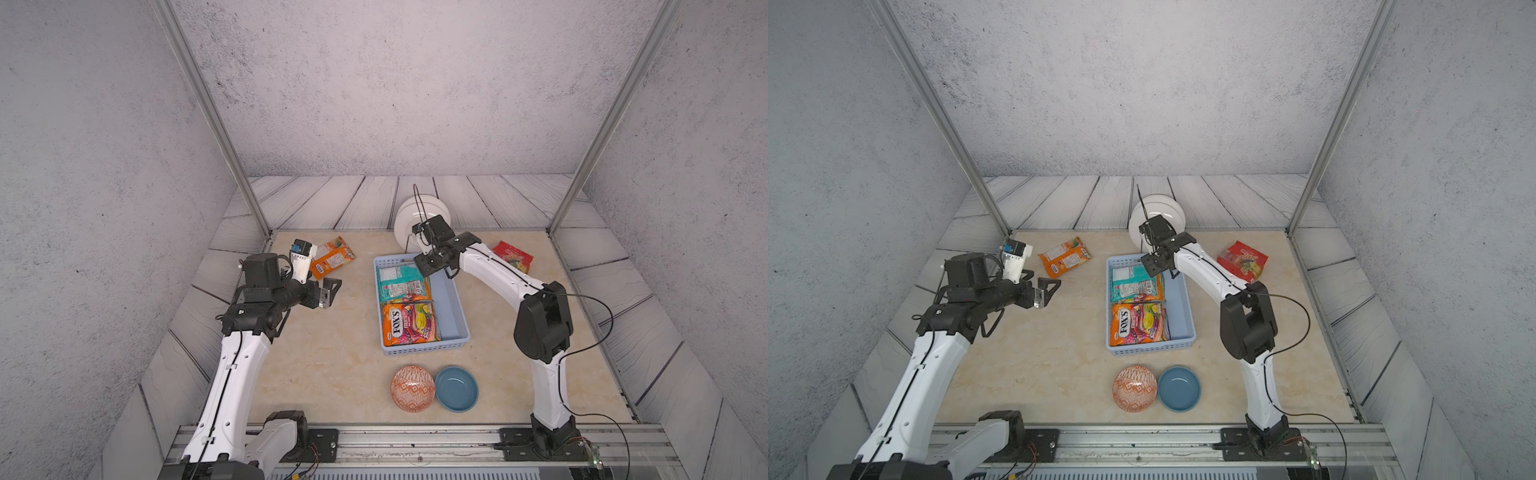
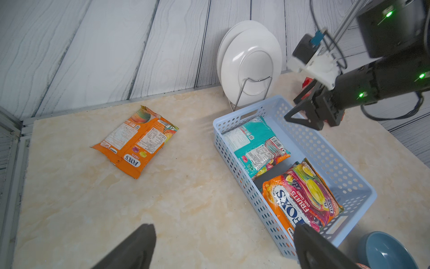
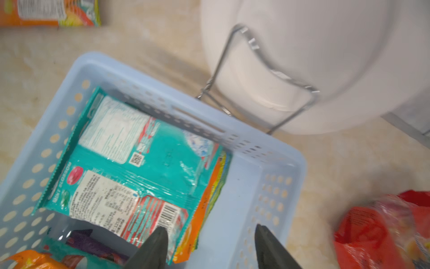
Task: Put the candies in the basket
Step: Place the candy in the basket, then pick up the candy at the center of the board.
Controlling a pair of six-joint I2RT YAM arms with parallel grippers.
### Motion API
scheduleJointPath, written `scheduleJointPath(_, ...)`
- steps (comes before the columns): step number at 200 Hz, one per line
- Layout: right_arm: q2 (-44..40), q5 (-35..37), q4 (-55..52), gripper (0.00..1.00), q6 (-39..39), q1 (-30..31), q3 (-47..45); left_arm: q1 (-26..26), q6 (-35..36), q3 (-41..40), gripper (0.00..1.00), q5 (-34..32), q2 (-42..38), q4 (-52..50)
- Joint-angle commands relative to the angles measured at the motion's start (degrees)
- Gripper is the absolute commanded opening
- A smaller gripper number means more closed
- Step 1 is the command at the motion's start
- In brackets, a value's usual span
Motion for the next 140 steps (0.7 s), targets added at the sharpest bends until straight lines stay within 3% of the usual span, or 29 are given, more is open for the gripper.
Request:
scheduleJointPath(1,-7.01,1.28,0.97,0.67,3.08,-3.66,-2.36,0.04,0.44,-0.42,0.99,0.39,-1.33,1.16)
scheduleJointPath(89,-13.21,1.15,6.02,0.81,10.94,-17.00,-10.49,0.04,0.62,-0.72,0.99,-0.38,-1.84,1.19)
scheduleJointPath(140,-12.73,-0.87,8.25,0.83,17.55,-24.27,-12.36,0.03,0.79,-0.67,0.99,-0.33,-2.22,0.91)
